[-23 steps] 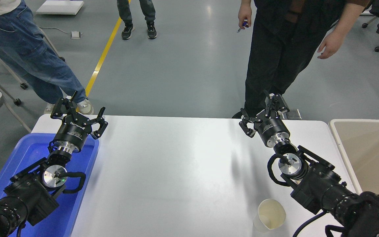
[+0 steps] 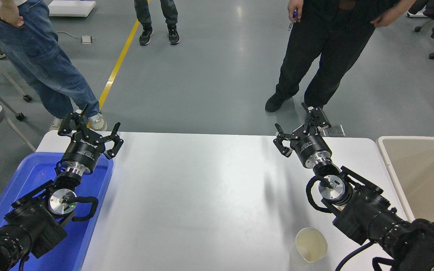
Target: Dispose of the paper cup in the dustbin
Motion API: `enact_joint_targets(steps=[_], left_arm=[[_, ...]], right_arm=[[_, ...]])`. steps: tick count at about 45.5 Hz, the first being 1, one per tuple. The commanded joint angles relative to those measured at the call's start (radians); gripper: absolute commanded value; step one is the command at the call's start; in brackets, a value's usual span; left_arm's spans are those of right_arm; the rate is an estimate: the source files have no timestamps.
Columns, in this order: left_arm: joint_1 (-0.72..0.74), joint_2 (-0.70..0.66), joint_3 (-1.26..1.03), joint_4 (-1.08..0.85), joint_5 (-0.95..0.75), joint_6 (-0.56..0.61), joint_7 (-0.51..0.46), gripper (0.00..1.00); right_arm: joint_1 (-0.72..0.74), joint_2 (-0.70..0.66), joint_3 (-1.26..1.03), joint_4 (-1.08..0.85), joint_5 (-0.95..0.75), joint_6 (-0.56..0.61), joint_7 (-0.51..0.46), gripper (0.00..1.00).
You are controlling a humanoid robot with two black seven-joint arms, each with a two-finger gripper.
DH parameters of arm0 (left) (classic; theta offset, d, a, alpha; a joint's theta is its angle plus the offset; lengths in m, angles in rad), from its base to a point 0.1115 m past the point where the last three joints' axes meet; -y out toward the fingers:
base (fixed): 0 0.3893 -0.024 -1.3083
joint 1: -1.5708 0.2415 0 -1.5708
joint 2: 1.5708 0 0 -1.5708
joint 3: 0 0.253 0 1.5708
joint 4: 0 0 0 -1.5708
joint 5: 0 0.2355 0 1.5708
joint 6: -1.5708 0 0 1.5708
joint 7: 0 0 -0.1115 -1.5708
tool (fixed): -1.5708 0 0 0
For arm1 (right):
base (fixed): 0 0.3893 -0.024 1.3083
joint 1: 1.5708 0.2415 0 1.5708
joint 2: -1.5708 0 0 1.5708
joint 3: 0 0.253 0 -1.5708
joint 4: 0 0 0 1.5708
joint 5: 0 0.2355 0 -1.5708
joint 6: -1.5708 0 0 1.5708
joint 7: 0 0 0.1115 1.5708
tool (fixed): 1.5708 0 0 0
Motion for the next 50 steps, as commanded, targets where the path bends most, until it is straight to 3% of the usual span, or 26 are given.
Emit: enact_joint_targets(steps=[1,8,23,50], left_arm=[[0.0,0.0,0.0,0.0,-0.001,0.0,0.0,1.0],[-0.001,0.002,0.001,0.0,-0.001,0.001,0.0,1.0],[0.0,0.002,0.0,0.0,-0.001,0.001,0.0,1.0],[-0.001,0.002,0.0,0.0,-0.001,0.001,0.0,1.0]], right_arm=[[-0.01,0.0,-0.005,0.085,-0.002,0.003,0.001,1.0],[-0.058,-0.107,-0.011,0.218,-0.054,-0.006,0.001,1.0],[-0.156,-0.466,-0.015,0.53,-0.251,-0.003,-0.002,1.0],[-0.369,-0.842,-0.052,0.847,-0.648,-0.006,0.023,1.0]])
